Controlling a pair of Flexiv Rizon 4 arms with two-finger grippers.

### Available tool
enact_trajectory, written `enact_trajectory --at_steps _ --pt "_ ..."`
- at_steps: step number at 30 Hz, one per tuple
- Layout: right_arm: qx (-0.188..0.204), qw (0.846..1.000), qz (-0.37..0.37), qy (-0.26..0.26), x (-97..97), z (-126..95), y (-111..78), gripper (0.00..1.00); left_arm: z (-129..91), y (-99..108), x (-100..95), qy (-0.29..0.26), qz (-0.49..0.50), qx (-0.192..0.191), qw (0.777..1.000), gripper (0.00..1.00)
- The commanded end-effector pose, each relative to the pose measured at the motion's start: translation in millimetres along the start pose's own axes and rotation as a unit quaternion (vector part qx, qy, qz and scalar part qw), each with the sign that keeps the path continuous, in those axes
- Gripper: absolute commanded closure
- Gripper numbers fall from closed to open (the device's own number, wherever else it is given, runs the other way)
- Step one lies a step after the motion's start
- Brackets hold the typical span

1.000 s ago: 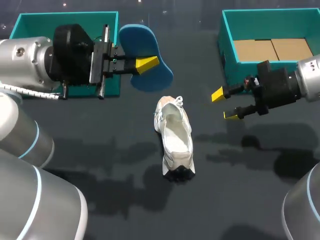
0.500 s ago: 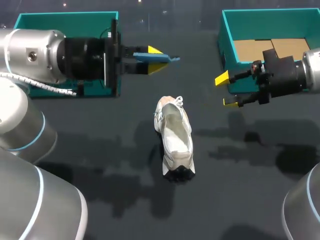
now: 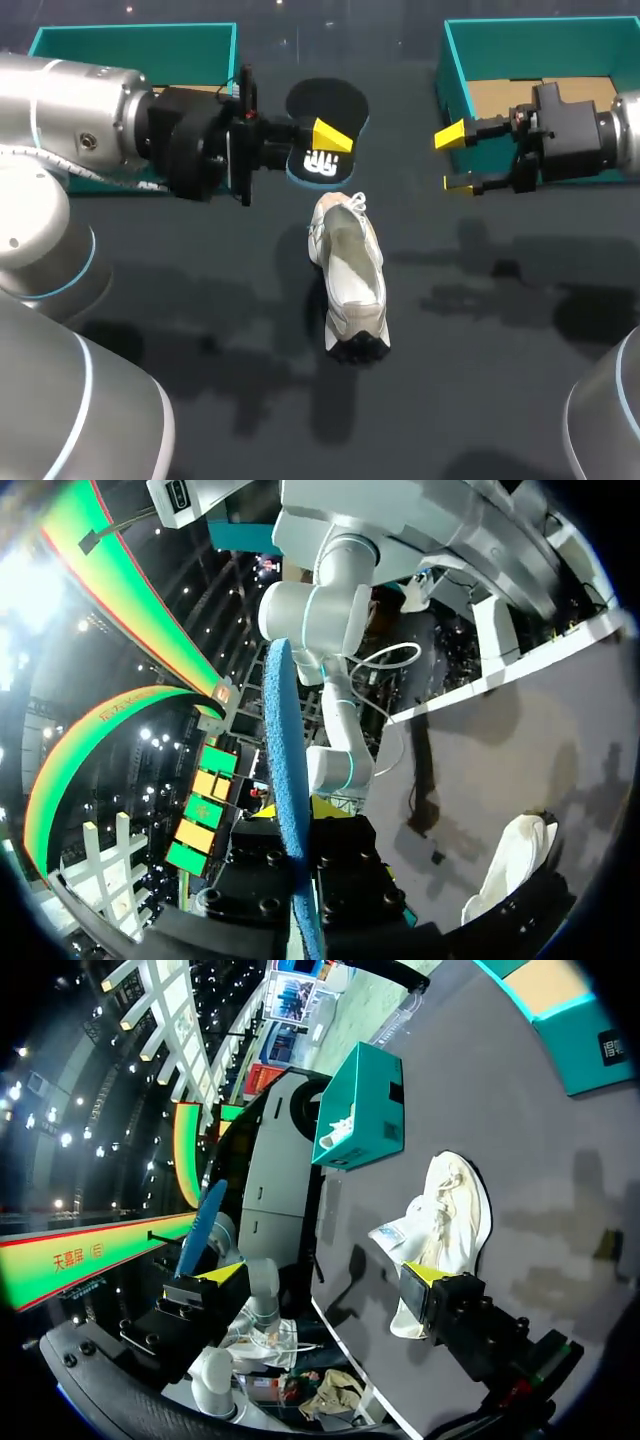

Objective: Take the shoe out of the shoebox, open the shoe tongue, remove and reinsert the insole, then place the shoe into the shoebox

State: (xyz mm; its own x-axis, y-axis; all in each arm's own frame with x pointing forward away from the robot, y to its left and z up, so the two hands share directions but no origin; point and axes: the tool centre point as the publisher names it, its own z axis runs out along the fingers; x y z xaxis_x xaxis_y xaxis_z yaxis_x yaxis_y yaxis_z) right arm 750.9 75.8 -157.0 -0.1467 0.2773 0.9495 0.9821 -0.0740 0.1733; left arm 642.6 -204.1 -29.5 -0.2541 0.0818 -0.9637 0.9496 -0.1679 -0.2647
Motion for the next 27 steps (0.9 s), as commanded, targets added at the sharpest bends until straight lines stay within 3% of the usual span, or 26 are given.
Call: enact_trajectory --at_steps 1,3,21,27 --pt "0.006 1.0 0.003 0.016 5.0 -2 6.2 0.0 5 16 8.3 0.025 0.149 -0.031 0.988 1.0" --pt "-0.01 0.999 0.024 0.029 6.3 -5 9.7 0.0 5 27 16.9 0.021 0.167 -0.059 0.984 1.0" --pt "-0.013 0.999 0.032 0.026 5.3 -7 10.9 0.0 5 27 16.9 0.021 0.167 -0.059 0.984 1.0" --pt "-0.017 0.999 0.031 0.03 3.0 -6 13.6 0.0 18 59 35.5 0.014 0.156 -0.076 0.985 1.0"
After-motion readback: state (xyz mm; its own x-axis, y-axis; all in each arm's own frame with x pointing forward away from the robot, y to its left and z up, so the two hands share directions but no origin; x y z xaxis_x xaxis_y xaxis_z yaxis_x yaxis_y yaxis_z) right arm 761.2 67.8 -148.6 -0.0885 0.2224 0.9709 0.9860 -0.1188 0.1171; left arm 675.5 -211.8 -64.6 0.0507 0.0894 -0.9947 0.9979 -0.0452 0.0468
